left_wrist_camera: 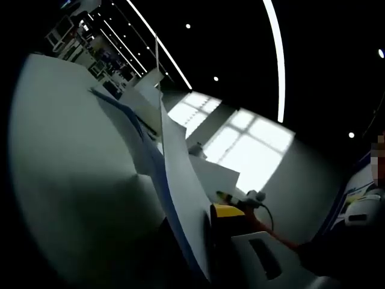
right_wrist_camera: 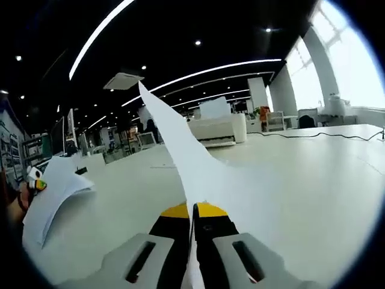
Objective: Organize the stack of printing papers by aligning and flattening the scattered papers on the table
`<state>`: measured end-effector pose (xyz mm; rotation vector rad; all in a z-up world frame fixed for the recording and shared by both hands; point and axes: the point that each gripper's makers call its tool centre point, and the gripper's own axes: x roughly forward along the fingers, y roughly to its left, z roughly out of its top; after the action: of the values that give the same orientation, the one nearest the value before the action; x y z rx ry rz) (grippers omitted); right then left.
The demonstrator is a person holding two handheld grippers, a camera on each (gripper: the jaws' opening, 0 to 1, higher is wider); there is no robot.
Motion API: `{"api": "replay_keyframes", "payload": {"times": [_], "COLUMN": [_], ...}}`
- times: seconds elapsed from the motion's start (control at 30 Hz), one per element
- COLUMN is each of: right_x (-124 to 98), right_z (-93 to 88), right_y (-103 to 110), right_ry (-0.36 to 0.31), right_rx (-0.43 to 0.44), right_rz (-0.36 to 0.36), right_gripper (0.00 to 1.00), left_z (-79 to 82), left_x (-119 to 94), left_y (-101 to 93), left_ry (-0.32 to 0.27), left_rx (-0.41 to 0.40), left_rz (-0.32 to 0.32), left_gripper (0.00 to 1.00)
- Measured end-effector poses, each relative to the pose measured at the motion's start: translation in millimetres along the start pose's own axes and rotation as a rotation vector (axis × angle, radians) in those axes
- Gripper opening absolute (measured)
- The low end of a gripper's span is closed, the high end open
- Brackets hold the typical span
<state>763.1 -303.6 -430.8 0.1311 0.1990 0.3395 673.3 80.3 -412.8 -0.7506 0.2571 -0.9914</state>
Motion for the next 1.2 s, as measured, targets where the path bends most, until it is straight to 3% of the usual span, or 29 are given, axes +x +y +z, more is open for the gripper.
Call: {"api": "replay_keyframes", "payload": {"times": [0.37,0.6,0.83,1.2], "right_x": [-3.0,-7.0,-7.0,-9.7], "right_z": [12.0,19.6,17.4,23.1], "right_y": [28.3,64.2,96.2,102.2], "right_ry": [-0.042,-0.066,-0.071,-0.082], "right_rx": [-0.023,-0.063,-0.028,0.006], "right_rz": [0.055,0.115,0.206,0.23], "right_gripper": [0.0,0.0,0.0,0.0], "left_z": [-0.4,-1.1,-7.1,-7.9], "left_x": [0.3,0.8,3.0,3.7], "left_y": [-0.9,-1.2,-10.4,-10.8], "left_ry": [0.001,0.007,0.009,0.009], "left_rx": [-0.004,-0.004,-0.003,-0.006], "left_rz": [-0.001,0.001,0.002,0.0], "left_gripper": [0.12,0.12,0.12,0.12]}}
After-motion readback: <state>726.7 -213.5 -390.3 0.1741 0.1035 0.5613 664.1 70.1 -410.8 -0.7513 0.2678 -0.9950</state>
